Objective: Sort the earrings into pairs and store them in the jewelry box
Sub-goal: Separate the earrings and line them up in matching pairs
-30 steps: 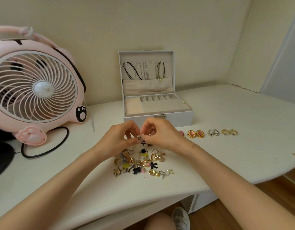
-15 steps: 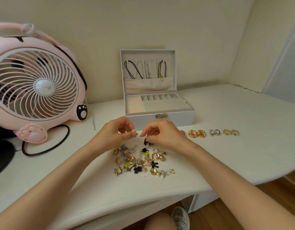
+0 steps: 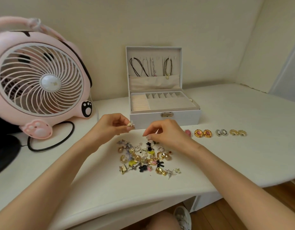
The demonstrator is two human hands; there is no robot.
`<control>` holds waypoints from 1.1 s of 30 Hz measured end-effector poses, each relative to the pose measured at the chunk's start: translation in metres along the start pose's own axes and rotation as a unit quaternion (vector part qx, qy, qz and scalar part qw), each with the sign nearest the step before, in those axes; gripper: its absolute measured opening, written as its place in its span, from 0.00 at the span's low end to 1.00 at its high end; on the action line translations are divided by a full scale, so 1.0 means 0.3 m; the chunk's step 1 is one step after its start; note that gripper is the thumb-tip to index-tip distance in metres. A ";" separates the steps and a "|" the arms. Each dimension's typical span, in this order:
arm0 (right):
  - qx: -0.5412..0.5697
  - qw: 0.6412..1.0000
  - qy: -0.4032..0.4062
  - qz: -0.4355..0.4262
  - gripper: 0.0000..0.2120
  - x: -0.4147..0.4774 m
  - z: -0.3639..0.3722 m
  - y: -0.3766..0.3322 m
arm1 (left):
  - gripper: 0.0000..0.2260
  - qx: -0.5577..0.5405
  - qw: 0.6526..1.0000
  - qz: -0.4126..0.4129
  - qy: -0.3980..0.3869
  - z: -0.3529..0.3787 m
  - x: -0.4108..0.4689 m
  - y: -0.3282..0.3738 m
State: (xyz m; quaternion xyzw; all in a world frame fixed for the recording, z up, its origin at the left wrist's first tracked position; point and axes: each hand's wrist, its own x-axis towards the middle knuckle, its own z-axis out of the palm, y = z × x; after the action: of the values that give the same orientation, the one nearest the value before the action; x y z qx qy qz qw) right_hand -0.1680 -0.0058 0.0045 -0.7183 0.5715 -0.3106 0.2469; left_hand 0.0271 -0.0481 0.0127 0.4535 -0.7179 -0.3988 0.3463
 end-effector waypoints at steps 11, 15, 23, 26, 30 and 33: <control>-0.045 0.989 -0.106 -0.090 0.08 -0.018 0.064 -0.108 | 0.05 0.053 0.997 -0.018 0.047 -0.030 0.000 -0.026; -0.127 0.972 -0.146 -0.136 0.09 -0.031 0.092 -0.136 | 0.04 0.046 0.997 -0.035 0.049 -0.028 0.000 -0.026; -0.174 0.963 -0.140 -0.152 0.08 -0.031 0.102 -0.150 | 0.06 0.036 0.998 -0.015 0.041 -0.026 -0.008 -0.015; -0.163 0.967 -0.118 -0.160 0.07 -0.033 0.106 -0.146 | 0.06 0.037 0.999 -0.010 0.033 -0.025 -0.006 -0.017; -0.131 0.976 -0.065 -0.161 0.07 -0.039 0.098 -0.134 | 0.06 0.021 0.999 -0.003 0.032 -0.019 -0.003 -0.019; -0.098 0.985 -0.018 -0.140 0.06 -0.059 0.052 -0.104 | 0.05 0.001 1.000 0.000 0.023 -0.004 -0.006 -0.010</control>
State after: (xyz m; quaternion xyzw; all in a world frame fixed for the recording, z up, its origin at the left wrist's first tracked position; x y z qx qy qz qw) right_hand -0.1385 0.0183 0.0129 -0.8174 0.4886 -0.2711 0.1399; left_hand 0.0298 -0.0475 0.0103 0.4628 -0.7102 -0.3874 0.3624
